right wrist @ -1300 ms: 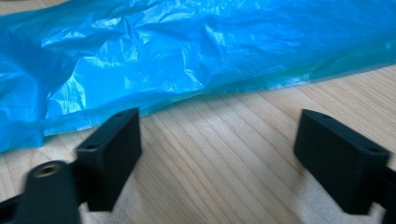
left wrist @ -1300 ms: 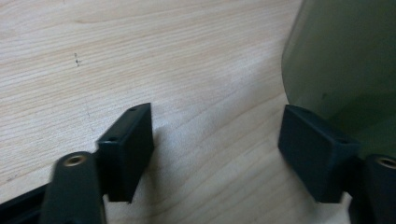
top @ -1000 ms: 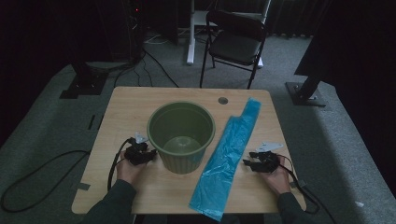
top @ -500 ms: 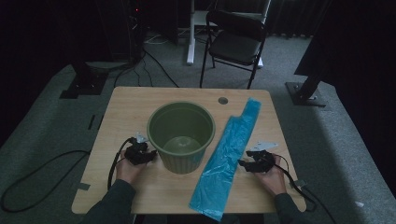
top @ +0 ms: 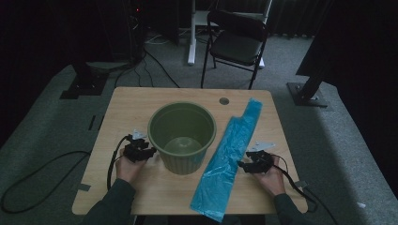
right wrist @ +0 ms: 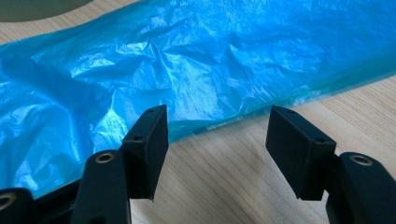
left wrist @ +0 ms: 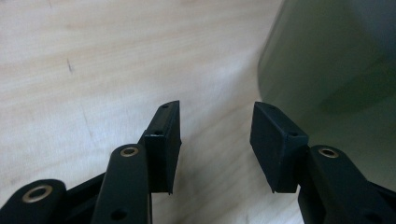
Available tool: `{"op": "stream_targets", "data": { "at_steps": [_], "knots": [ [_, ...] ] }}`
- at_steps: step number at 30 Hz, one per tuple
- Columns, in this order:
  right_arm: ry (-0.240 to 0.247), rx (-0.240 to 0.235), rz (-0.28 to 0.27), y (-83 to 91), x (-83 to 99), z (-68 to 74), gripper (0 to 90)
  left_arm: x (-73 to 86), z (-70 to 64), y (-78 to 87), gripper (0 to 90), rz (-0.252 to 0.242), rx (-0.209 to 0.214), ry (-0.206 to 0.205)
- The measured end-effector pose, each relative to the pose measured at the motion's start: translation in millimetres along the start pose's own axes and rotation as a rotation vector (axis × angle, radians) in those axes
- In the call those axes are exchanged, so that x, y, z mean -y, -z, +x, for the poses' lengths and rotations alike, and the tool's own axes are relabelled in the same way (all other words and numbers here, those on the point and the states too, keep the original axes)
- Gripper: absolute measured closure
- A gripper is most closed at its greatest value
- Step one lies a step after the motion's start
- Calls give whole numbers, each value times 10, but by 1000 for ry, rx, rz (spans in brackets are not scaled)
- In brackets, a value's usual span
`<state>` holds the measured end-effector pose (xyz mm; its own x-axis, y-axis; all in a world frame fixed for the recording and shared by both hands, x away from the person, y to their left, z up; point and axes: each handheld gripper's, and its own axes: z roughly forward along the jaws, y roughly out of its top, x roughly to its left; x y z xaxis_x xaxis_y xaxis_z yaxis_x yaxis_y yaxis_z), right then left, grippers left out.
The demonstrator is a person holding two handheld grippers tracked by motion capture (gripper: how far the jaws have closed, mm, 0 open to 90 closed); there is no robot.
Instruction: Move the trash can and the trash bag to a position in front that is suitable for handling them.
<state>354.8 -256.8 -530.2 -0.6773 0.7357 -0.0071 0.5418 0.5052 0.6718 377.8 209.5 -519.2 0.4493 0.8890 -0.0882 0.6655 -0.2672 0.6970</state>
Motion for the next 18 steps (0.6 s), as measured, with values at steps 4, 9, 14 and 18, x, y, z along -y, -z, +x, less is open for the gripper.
{"op": "stream_targets", "data": {
  "at_steps": [4, 9, 14, 18],
  "knots": [
    [8, 1, 7, -16, -13, 22, 374, -102, 39, -50, 538, -52, 20, 36],
    [30, 6, 0, -10, -43, 74, 339, -194, 13, -133, 567, -82, 51, 21],
    [33, 1, 2, -23, -55, 98, 329, -190, 3, -93, 581, -99, 66, 7],
    [35, -6, -1, -26, -73, 121, 325, -185, -27, -79, 583, -98, 79, -6]
  ]
}}
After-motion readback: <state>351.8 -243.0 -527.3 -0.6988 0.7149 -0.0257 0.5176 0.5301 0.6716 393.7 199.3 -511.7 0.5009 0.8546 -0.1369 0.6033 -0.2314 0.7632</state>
